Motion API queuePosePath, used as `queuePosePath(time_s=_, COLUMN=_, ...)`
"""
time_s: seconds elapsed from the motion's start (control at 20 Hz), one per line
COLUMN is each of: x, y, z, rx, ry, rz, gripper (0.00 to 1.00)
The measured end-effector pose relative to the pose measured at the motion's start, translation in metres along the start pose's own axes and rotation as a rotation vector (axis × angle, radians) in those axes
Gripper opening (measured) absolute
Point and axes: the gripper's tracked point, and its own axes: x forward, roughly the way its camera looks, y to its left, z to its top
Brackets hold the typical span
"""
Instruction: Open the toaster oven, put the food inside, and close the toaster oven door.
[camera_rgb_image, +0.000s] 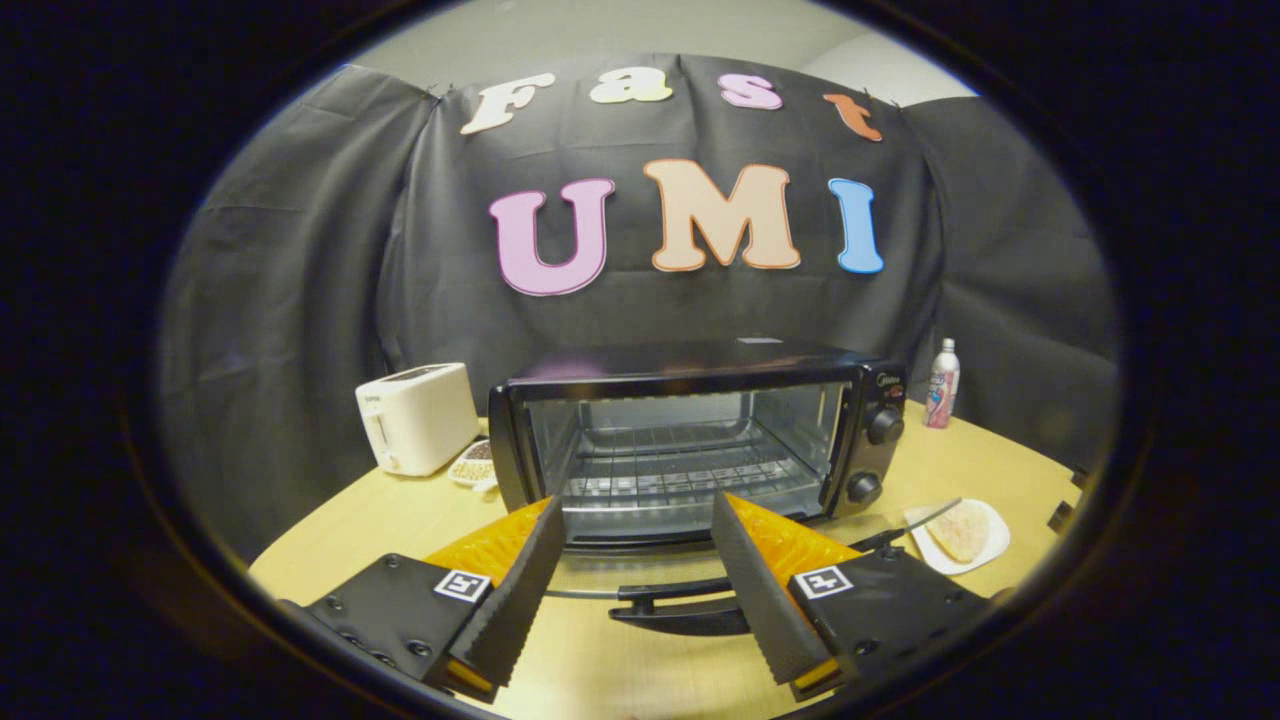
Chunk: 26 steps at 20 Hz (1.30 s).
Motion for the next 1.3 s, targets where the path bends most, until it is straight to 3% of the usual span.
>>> queuePosePath(time_s=0.55, x=-0.003, y=-0.005, z=-0.034, rx=-0.023, ry=0.095, rz=-0.026, gripper=0.93)
queuePosePath(time_s=0.8, x=0.003, y=-0.008, z=-0.069, rx=-0.024, ry=0.189, rz=-0.015, gripper=0.92)
queuePosePath(time_s=1.1, x=0.01, y=-0.012, z=-0.08, rx=0.073, ry=0.215, rz=-0.011, gripper=0.92)
queuePosePath(time_s=1.3, x=0.018, y=-0.012, z=-0.098, rx=0.022, ry=0.267, rz=-0.018, gripper=0.91)
